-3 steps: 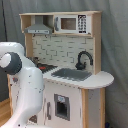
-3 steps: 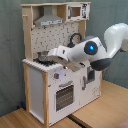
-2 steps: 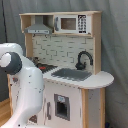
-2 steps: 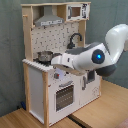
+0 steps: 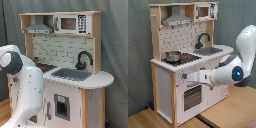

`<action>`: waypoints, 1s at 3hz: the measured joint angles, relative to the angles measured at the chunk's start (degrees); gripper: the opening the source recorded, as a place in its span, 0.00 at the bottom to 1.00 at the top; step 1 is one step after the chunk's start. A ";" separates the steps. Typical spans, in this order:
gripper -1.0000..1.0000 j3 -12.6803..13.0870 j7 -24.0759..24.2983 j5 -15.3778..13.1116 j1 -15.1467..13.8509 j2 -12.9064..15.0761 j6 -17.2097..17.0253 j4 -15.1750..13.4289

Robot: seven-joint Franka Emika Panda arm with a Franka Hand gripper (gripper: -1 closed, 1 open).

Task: Play with the kitchen

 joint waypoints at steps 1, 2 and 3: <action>1.00 0.06 0.00 -0.58 -0.27 -1.13 -0.24 -6.10; 1.00 0.07 0.67 -0.84 -0.95 -2.74 -0.63 -11.49; 1.00 0.07 1.57 -0.86 -1.70 -5.28 -1.20 -16.80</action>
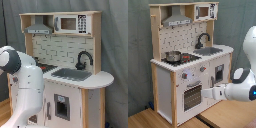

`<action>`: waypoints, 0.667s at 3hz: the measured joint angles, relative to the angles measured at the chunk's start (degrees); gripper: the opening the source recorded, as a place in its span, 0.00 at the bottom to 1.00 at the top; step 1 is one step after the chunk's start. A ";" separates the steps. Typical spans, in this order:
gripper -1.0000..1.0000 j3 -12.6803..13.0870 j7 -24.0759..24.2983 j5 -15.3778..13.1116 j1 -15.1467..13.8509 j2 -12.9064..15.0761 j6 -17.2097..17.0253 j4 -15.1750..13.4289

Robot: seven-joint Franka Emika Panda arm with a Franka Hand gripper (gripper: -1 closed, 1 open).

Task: Play with the kitchen

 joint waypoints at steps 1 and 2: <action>1.00 0.01 -0.08 0.00 -1.84 -3.18 -1.61 -4.86; 1.00 0.01 -0.76 0.00 -4.37 -6.82 -2.64 -8.28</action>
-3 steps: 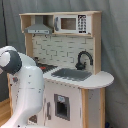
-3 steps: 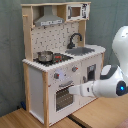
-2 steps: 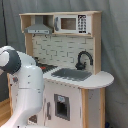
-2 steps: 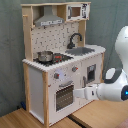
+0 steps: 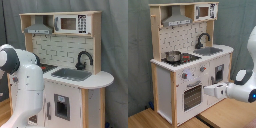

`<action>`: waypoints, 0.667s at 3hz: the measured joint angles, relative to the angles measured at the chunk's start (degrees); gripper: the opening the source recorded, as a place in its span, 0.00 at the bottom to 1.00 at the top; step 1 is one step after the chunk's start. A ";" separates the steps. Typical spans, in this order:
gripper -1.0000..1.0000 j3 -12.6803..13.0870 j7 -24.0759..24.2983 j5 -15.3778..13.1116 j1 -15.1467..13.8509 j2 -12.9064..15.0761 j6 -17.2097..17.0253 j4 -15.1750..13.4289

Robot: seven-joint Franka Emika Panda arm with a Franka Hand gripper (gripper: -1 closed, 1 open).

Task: Play with the kitchen

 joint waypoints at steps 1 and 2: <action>1.00 -0.01 -1.27 0.00 -2.61 -4.26 -0.05 -2.65; 1.00 -1.61 -5.19 -2.99 -3.76 -6.77 -0.80 -4.40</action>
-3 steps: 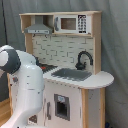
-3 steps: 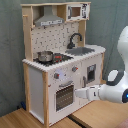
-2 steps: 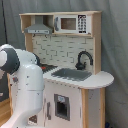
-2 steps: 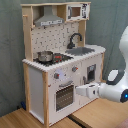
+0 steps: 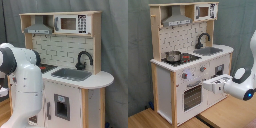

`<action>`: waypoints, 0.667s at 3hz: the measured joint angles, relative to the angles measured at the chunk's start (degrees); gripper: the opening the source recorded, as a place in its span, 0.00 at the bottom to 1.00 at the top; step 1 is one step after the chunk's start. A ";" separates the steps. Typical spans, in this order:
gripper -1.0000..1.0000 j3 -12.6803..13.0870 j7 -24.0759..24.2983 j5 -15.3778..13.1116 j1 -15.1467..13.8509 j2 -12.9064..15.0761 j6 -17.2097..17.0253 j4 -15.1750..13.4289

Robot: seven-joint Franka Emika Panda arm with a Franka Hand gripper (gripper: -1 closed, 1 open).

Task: Play with the kitchen

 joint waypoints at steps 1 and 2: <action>1.00 -2.64 -1.95 -5.13 -1.03 0.03 0.12 0.01; 1.00 -3.52 -1.85 -11.37 -2.52 0.13 0.66 0.30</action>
